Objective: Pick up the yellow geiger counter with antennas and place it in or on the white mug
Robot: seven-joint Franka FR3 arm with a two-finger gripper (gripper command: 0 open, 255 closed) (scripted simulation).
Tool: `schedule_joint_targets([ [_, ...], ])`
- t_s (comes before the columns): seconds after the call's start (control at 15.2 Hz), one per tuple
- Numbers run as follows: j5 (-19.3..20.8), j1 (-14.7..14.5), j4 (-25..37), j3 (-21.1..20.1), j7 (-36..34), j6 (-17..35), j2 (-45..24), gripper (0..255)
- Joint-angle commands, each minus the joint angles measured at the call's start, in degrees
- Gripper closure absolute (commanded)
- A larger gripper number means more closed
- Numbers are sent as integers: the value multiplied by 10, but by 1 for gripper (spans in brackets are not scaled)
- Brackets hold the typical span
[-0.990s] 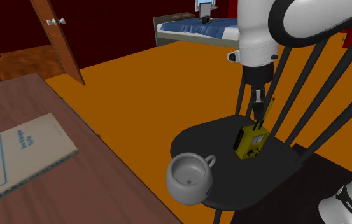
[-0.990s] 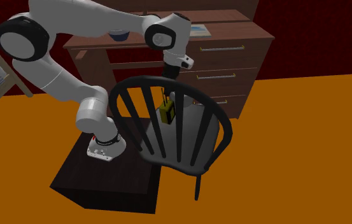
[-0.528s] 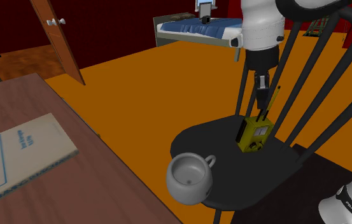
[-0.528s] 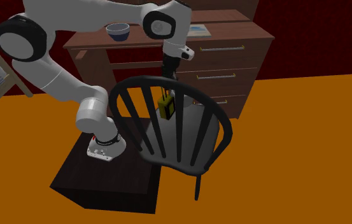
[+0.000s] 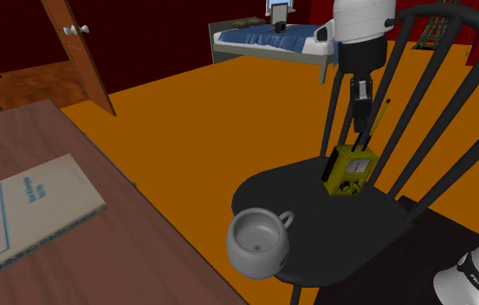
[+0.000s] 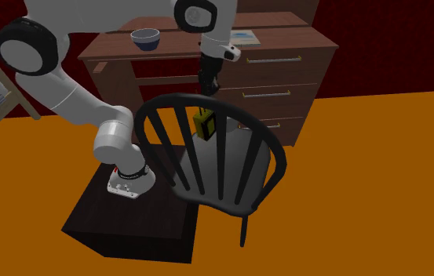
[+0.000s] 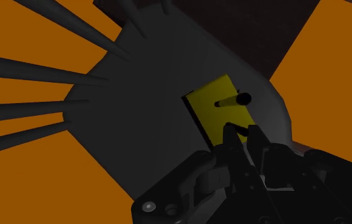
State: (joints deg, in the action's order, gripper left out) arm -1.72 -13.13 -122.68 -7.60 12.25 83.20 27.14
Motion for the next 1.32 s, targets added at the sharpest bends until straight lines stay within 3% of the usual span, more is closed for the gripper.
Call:
schedule_joint_targets([
  [0.0,1,1,16,2,2,-15,-1,255],
  [0.26,2,2,49,2,2,-43,-6,255],
  [0.53,-11,-9,134,-31,-45,-61,-73,255],
  [0.92,-13,-28,287,-78,-119,-98,-188,255],
  [1.25,6,-56,454,-114,-187,-149,-308,255],
])
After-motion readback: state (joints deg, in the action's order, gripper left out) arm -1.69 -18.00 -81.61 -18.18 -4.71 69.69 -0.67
